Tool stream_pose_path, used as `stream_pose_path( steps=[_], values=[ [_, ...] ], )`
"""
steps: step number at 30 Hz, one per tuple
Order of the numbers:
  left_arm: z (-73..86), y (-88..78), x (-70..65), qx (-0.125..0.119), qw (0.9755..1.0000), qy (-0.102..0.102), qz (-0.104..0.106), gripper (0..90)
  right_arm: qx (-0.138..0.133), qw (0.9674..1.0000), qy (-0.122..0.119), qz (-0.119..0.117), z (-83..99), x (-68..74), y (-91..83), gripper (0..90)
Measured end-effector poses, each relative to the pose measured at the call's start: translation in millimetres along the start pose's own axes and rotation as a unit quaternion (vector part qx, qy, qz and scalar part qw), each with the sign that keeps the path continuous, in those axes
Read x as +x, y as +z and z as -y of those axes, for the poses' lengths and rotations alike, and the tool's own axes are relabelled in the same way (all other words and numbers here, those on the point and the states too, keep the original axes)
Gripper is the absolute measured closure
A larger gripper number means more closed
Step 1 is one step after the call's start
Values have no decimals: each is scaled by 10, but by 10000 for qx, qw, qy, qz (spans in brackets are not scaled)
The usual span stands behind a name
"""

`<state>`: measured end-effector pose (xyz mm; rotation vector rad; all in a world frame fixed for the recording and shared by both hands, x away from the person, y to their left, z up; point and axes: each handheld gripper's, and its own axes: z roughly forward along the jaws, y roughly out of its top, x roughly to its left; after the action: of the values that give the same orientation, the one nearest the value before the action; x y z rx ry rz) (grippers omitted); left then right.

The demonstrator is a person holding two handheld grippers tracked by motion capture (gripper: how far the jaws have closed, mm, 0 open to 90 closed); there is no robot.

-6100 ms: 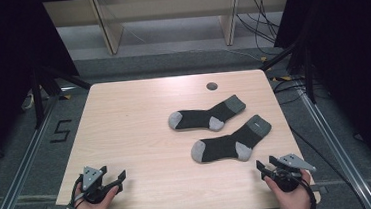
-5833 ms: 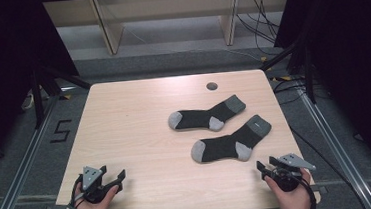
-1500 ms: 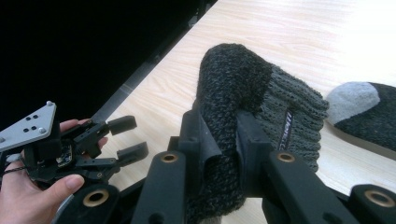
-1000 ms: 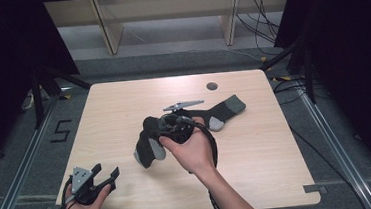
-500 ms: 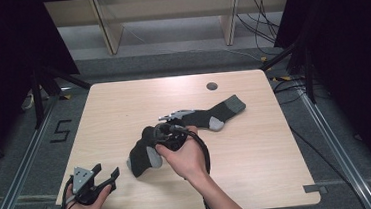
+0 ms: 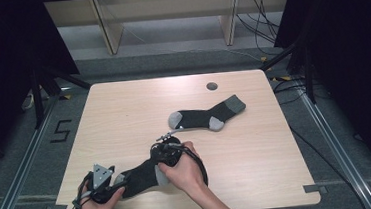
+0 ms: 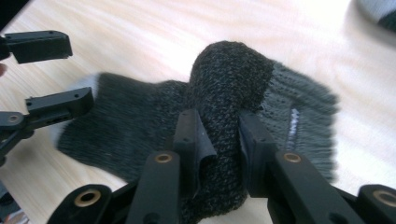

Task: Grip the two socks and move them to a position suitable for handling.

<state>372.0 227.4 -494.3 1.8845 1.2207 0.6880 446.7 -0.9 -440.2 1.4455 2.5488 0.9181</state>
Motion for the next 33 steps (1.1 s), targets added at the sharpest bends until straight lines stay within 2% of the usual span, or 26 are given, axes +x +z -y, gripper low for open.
stream_pose_path(
  steps=[1,3,4,5,6,7,8,9,10,12,14,17,18,19,23,25,27,28,31,32,33],
  values=[
    [-13,-19,-10,54,10000,16,12,364,-19,9999,-170,16,15,-25,37,702],
    [-43,-60,-24,41,10000,62,15,365,169,9998,-104,-13,45,-28,77,660],
    [-55,-78,-33,6,10000,83,18,366,114,9995,-275,-51,57,-52,99,632],
    [-61,-89,-39,11,9999,113,45,368,111,9995,-248,-132,64,-57,104,595],
    [-65,-108,-45,144,9997,172,48,376,57,9991,-335,-253,67,-80,99,561],
    [-60,-114,-45,262,9993,238,91,395,51,9987,-157,-472,54,-109,24,511],
    [-45,-105,-56,321,9991,240,125,395,51,9987,-157,-472,54,-109,24,511],
    [-30,-100,-58,389,9988,251,144,406,-314,9986,-182,-394,13,-185,-94,474],
    [-25,-119,-35,590,9974,381,134,406,-314,9986,-182,-394,13,-185,-94,474],
    [-14,-160,-1,749,9962,408,150,413,-481,9987,-96,-140,-34,-309,-224,492],
    [-2,-222,19,847,9956,386,120,434,-452,9988,-67,149,-66,-486,-278,517],
    [46,-267,30,989,9941,449,71,477,-114,9983,62,570,-69,-795,-219,548],
    [62,-272,35,1055,9934,450,52,496,-48,9981,131,605,-59,-869,-193,550],
    [78,-266,41,1072,9933,429,49,528,7,9979,88,641,-34,-971,-138,556],
    [79,-236,76,1146,9928,356,59,572,15,9986,-16,532,-32,-1031,-64,557],
    [68,-237,69,1137,9929,346,-13,574,62,9994,-104,333,-33,-1062,12,556],
    [52,-276,63,1098,9933,351,-83,580,115,9994,-183,267,-36,-1051,61,557],
    [44,-299,59,1066,9937,321,-101,580,218,9994,-8,287,-39,-1016,68,558],
    [38,-345,101,1082,9939,130,-149,547,188,9994,-91,274,-42,-990,99,573],
    [46,-350,121,1099,9938,45,-169,533,181,9993,-191,275,-44,-997,104,578],
    [61,-341,140,1128,9935,-52,-174,516,230,9993,-102,263,-52,-981,103,587]
  ],
)
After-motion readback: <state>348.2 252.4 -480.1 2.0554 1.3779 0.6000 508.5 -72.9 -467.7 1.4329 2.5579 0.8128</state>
